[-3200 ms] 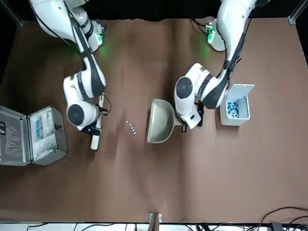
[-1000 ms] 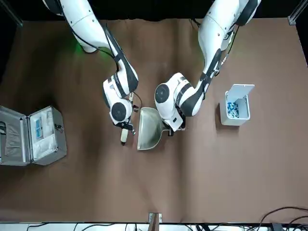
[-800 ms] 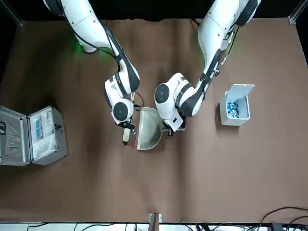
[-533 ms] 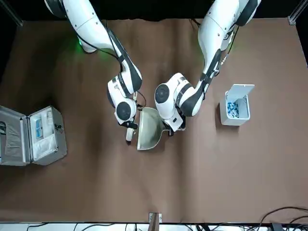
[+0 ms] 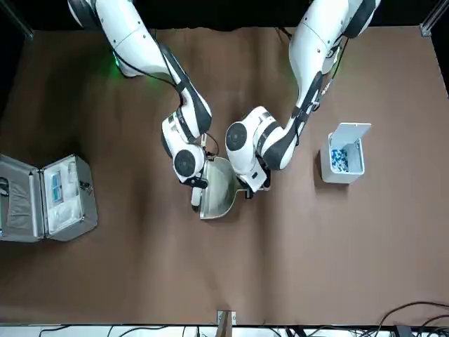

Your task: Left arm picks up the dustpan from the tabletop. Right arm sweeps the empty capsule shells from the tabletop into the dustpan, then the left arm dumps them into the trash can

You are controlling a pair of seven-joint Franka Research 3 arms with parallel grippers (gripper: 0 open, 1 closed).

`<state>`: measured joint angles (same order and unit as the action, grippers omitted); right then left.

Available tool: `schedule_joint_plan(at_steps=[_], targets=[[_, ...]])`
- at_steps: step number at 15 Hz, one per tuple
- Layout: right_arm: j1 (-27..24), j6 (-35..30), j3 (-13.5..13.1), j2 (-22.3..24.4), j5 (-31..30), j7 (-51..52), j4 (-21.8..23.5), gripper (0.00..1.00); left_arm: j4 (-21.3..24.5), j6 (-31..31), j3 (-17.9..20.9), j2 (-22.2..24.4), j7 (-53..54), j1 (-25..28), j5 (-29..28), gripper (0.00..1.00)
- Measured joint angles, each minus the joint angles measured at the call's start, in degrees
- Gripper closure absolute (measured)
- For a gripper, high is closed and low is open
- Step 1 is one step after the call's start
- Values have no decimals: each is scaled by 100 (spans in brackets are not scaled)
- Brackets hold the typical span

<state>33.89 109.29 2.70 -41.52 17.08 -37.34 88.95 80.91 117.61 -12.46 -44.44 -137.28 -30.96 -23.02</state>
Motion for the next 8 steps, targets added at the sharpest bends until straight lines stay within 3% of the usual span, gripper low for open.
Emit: schedule_joint_plan(at_steps=[8], targets=[[26, -1, 125, -65, 201, 56, -83, 73, 0, 0, 2, 0, 0, 0, 0, 67]])
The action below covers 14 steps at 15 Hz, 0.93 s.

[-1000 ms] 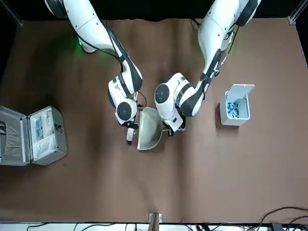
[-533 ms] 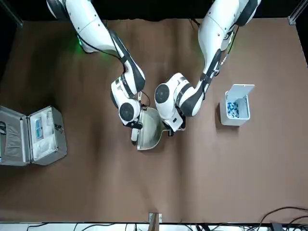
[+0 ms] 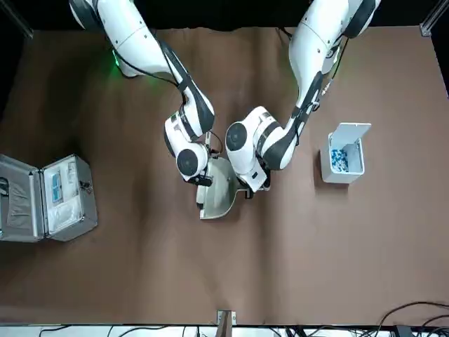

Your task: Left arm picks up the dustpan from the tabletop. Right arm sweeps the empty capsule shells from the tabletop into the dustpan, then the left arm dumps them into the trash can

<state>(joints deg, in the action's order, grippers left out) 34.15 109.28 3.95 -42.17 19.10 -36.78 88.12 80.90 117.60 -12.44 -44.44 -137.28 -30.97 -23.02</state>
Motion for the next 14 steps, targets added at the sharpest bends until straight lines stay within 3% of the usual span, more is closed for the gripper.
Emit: schedule_joint_plan(at_steps=[14], targets=[[233, -6, 25, -331, 424, -2, -456, 73, -4, 0, 2, -5, 0, 0, 0, 67]])
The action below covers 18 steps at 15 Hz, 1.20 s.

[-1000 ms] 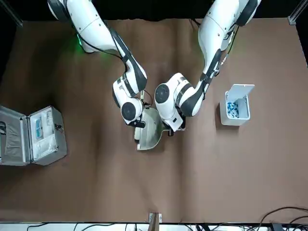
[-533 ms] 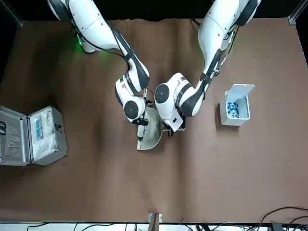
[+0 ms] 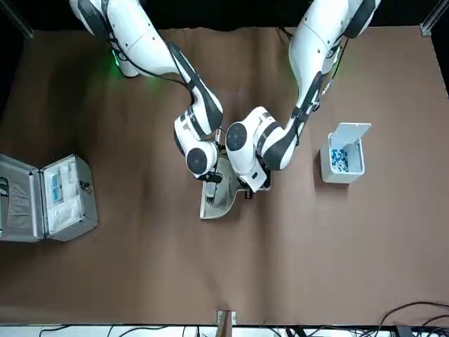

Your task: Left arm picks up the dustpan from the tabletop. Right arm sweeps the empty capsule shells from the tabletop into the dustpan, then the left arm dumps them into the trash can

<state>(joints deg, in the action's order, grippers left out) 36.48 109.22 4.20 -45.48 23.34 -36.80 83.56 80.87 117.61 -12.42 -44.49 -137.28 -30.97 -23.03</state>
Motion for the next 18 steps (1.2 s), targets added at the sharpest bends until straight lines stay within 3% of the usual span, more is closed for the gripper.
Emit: schedule_joint_plan(at_steps=[6, 18], targets=[[-2, -8, -5, -102, 202, 1, -279, 73, -15, 0, 3, 0, 0, 3, 0, 67], [-303, -1229, -15, -85, 270, 8, -944, 73, -64, 0, 15, 0, 0, 59, 0, 67]])
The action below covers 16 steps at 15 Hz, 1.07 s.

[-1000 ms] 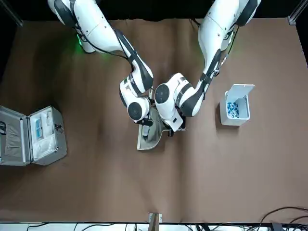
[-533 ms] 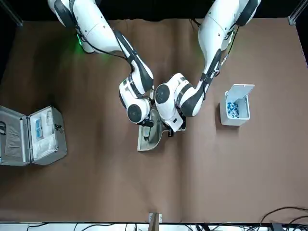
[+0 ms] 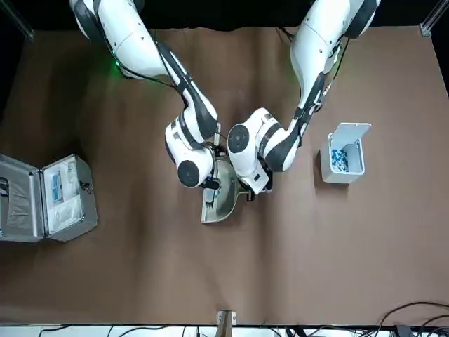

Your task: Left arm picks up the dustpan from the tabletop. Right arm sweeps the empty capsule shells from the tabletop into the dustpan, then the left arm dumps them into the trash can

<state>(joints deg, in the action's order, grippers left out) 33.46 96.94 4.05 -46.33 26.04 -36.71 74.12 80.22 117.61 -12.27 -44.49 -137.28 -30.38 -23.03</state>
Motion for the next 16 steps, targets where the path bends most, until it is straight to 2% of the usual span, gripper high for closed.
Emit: schedule_joint_plan(at_steps=[4, 10, 15, 16], targets=[[-2, -390, -42, 135, -20, -1, -224, 73, -9, 2, -1, 0, -1, 38, 5, 67], [-16, -567, -107, 826, -556, -18, -328, 73, -25, 389, -176, 0, 269, 437, 547, 67], [-251, -887, -138, 1392, -1048, -18, -330, 73, -54, 411, -897, 0, 626, 1190, 656, 67], [-465, -1065, -149, 1550, -1090, 6, -299, 73, -95, 411, -1166, 5, 770, 1515, 657, 67]])
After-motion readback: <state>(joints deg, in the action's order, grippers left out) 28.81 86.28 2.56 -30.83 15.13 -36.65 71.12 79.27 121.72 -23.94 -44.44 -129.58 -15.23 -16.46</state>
